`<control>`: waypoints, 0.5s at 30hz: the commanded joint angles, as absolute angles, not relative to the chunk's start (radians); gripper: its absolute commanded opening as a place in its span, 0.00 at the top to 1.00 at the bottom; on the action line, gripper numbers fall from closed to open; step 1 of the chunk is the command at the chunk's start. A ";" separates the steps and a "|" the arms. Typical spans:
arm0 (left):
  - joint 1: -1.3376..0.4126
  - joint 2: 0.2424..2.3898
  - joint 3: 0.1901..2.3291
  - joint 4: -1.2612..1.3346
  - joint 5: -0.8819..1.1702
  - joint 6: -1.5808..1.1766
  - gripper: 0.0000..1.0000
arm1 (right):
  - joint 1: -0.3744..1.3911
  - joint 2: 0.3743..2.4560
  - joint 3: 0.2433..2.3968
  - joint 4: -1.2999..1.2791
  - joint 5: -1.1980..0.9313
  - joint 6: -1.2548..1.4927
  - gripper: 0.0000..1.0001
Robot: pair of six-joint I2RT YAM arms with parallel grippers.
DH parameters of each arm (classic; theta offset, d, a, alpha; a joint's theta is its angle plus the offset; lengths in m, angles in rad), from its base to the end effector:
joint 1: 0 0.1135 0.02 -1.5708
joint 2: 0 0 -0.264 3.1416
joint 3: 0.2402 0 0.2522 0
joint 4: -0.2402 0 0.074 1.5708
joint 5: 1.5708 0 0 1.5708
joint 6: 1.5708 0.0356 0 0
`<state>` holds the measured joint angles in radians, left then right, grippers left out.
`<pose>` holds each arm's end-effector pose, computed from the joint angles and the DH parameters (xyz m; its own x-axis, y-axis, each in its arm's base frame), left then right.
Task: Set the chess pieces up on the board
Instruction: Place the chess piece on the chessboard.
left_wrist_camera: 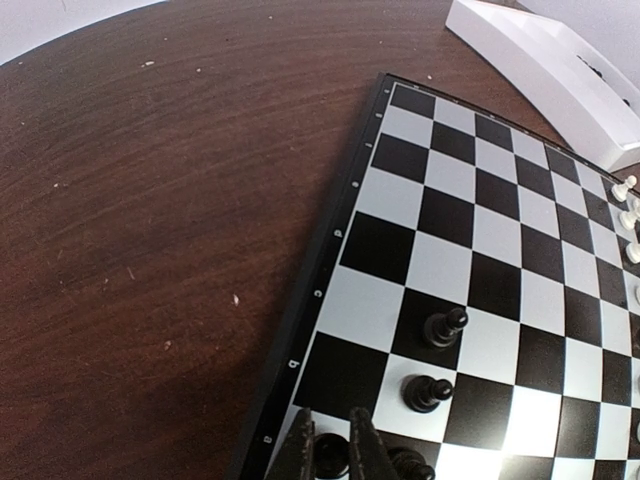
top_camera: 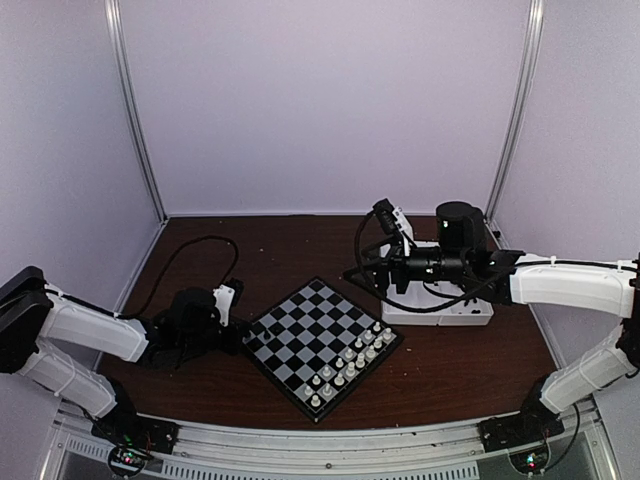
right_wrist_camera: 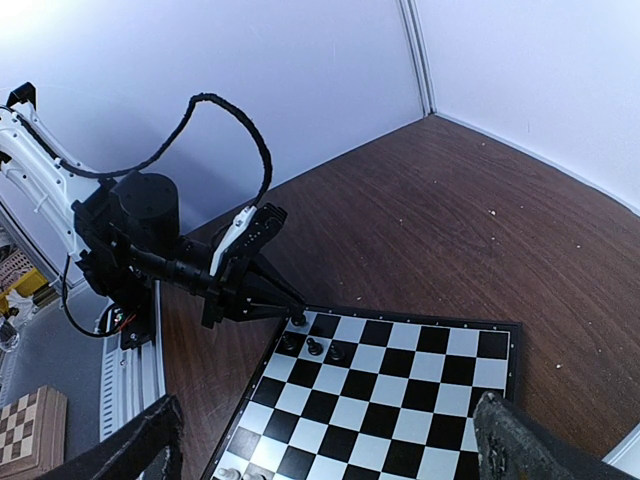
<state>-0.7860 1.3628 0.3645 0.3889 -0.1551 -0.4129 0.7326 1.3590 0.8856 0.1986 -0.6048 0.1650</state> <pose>0.1722 -0.1646 0.1359 -0.6151 0.0548 -0.7866 0.3960 0.8841 -0.2480 0.2164 0.2219 0.2853 -0.3562 -0.1387 -0.9241 -0.9109 0.2720 0.3103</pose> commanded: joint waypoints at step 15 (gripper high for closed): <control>-0.780 1.390 0.412 0.322 -0.175 -0.437 0.67 | 0.728 1.353 0.894 0.222 -0.628 0.174 0.00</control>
<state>-0.7860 1.3823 0.3687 0.3759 -0.1650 -0.4191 0.7326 1.3590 0.8856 0.1986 -0.6086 0.1650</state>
